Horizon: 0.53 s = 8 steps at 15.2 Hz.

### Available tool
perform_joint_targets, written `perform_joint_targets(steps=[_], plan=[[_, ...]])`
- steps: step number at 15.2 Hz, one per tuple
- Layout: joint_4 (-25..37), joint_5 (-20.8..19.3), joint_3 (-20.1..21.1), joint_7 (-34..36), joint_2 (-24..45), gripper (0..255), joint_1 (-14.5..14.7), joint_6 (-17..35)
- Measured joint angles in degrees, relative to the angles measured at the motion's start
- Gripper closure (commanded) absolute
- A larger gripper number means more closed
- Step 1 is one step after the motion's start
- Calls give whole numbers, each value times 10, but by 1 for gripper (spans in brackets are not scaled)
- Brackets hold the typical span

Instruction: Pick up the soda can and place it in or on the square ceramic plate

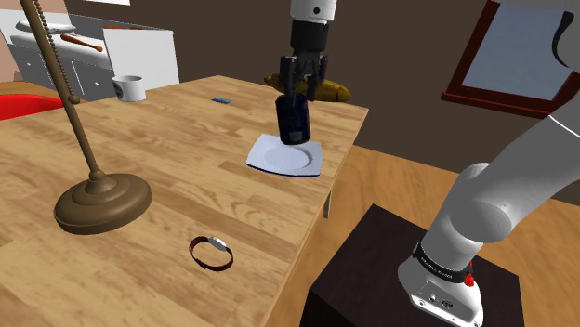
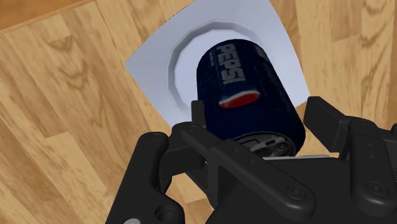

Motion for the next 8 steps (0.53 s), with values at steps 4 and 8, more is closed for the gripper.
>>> perform_joint_targets(steps=[4,8], plan=[[-39,2,1,-2,-7,255,1,32],[-76,4,2,-3,-12,255,2,64]])
